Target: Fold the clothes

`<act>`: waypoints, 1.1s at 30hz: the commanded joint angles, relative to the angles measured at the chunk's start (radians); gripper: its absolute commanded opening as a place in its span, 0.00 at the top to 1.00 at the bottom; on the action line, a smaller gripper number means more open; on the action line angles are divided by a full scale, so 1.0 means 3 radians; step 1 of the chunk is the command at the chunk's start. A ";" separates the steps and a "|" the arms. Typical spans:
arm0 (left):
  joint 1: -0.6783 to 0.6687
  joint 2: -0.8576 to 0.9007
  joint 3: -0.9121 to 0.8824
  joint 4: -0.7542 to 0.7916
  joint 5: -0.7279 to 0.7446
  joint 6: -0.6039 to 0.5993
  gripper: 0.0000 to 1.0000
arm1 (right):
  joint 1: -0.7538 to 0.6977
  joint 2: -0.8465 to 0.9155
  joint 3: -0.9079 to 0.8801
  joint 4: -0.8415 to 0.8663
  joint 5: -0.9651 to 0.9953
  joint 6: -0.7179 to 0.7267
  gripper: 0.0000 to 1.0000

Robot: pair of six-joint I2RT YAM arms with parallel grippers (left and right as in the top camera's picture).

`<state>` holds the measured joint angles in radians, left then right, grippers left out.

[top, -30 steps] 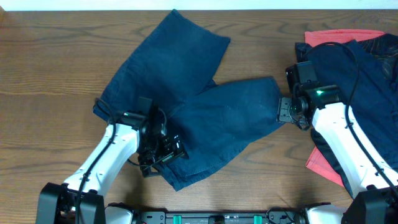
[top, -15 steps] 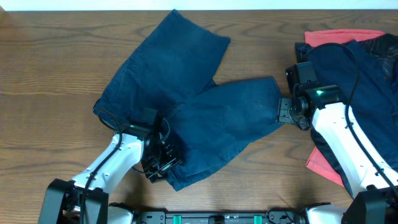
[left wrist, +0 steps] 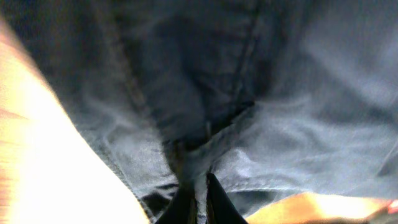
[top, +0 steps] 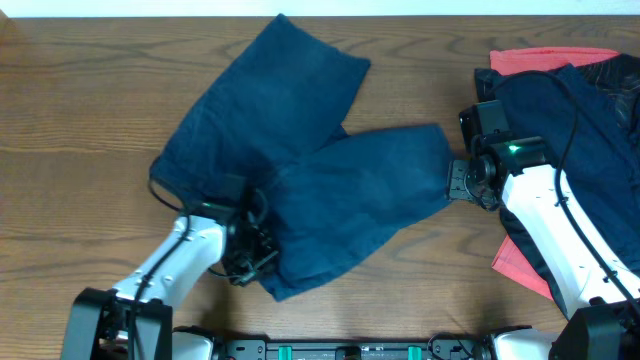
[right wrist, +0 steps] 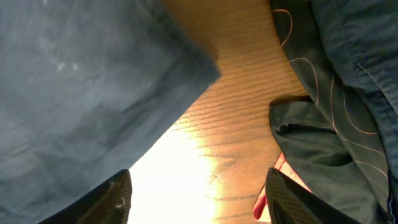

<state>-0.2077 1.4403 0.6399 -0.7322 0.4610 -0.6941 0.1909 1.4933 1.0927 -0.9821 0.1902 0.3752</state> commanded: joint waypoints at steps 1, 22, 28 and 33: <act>0.0468 0.0008 0.0343 -0.0017 -0.0584 0.0356 0.94 | -0.0031 0.0010 0.0015 0.0038 -0.0003 0.0043 0.33; 0.1280 0.0011 0.1031 -0.1386 -0.0272 0.0942 0.00 | 0.0177 0.0019 -0.0042 0.0154 -0.1623 0.1312 0.16; 0.1264 0.0011 0.0749 -0.1188 -0.0603 0.0631 0.00 | 0.0591 0.0019 -0.0390 0.0787 -0.1582 0.2094 0.16; 0.1264 0.0011 0.0516 -0.0813 -0.0631 0.0376 0.03 | 0.0872 0.0019 -0.0847 0.1472 -0.1439 0.2747 0.22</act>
<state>0.1738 1.4437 0.8253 -0.9958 0.3061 -0.5182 0.4221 1.4948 0.8967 -0.5800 -0.2691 1.0195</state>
